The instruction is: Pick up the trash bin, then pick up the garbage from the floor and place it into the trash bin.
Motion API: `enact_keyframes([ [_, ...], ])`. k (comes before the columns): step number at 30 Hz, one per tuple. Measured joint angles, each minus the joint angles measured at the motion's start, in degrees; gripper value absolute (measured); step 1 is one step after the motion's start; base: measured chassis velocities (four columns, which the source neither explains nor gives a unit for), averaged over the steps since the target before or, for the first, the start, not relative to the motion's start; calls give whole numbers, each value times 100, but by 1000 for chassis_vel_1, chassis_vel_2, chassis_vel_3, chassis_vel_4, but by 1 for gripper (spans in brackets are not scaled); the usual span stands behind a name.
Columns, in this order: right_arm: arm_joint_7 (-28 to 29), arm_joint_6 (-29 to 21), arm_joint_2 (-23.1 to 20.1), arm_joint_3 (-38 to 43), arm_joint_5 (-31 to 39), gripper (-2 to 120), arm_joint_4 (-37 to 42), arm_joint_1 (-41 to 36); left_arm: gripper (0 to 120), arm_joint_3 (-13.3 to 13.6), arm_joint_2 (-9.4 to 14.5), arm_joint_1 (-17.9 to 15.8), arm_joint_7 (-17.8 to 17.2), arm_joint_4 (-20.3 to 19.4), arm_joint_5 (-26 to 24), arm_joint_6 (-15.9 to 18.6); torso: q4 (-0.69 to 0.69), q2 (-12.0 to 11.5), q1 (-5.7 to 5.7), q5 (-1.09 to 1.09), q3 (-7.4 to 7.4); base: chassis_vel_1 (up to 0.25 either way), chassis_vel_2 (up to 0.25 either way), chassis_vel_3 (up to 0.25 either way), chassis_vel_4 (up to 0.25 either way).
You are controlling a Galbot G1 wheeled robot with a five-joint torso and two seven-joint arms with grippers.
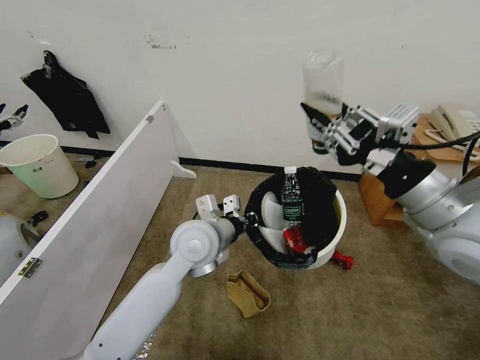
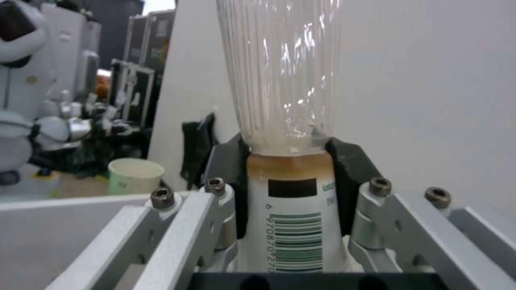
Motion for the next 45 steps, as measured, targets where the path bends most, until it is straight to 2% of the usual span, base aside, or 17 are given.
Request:
enact_keyframes([
  [2,-176,36,94,-97,-215,26,-38,-186,1,3,-127,-110,-60,0,-93,-11,-1,0,0,0,0,0,0,0,0],
  [4,-244,41,159,-147,-292,26,-83,-234,1,-11,-154,-138,-85,0,-129,-15,-1,0,0,0,0,0,0,0,0],
  [16,-604,49,413,-381,-730,26,-312,-449,1,-149,-167,-189,-144,-45,-234,-44,0,0,0,0,0,0,0,0,0],
  [22,-697,56,575,-467,-957,26,-427,-572,1,-285,-254,-238,-180,-29,-277,-52,-1,0,0,0,0,0,0,0,0],
  [45,-804,57,787,-564,-1248,26,-657,-658,1,-385,-293,-236,-195,-54,-318,-72,0,0,0,0,0,0,0,0,0],
])
